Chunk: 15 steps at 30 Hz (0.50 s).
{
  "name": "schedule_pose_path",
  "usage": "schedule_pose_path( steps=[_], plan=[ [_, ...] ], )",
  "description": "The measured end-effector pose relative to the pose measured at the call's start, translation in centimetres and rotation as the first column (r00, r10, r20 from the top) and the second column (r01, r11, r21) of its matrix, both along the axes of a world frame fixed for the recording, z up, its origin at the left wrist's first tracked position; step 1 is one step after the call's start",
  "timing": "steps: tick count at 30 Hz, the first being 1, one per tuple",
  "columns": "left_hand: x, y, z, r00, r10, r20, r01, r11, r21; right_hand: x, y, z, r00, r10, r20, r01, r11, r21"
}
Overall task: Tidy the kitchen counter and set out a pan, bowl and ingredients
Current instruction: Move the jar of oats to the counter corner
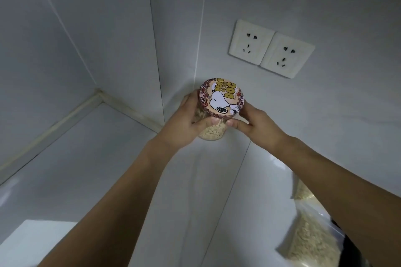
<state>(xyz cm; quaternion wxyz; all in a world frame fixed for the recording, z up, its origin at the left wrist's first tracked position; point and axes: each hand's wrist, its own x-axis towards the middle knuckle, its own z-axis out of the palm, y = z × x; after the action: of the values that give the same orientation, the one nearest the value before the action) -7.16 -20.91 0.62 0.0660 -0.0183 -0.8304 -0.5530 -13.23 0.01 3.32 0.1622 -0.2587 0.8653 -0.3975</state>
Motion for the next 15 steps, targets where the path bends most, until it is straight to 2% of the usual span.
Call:
schedule_pose_path(
  steps=[5,11,15],
  plan=[
    [3.0,1.9,6.5,0.995,-0.056,-0.081,0.055,0.998,-0.018,3.8,2.2,5.4,0.995,-0.05,-0.089,0.042,0.995,-0.086],
    [7.1,5.1,12.6,0.977,-0.081,-0.196,0.098,0.992,0.078,9.4,5.1,11.8,0.979,-0.147,-0.142,0.098,0.947,-0.306],
    [9.4,8.0,16.3,0.964,-0.09,-0.252,0.104,0.994,0.044,12.3,7.9,15.3,0.968,-0.18,-0.173,0.108,0.926,-0.361]
  ],
)
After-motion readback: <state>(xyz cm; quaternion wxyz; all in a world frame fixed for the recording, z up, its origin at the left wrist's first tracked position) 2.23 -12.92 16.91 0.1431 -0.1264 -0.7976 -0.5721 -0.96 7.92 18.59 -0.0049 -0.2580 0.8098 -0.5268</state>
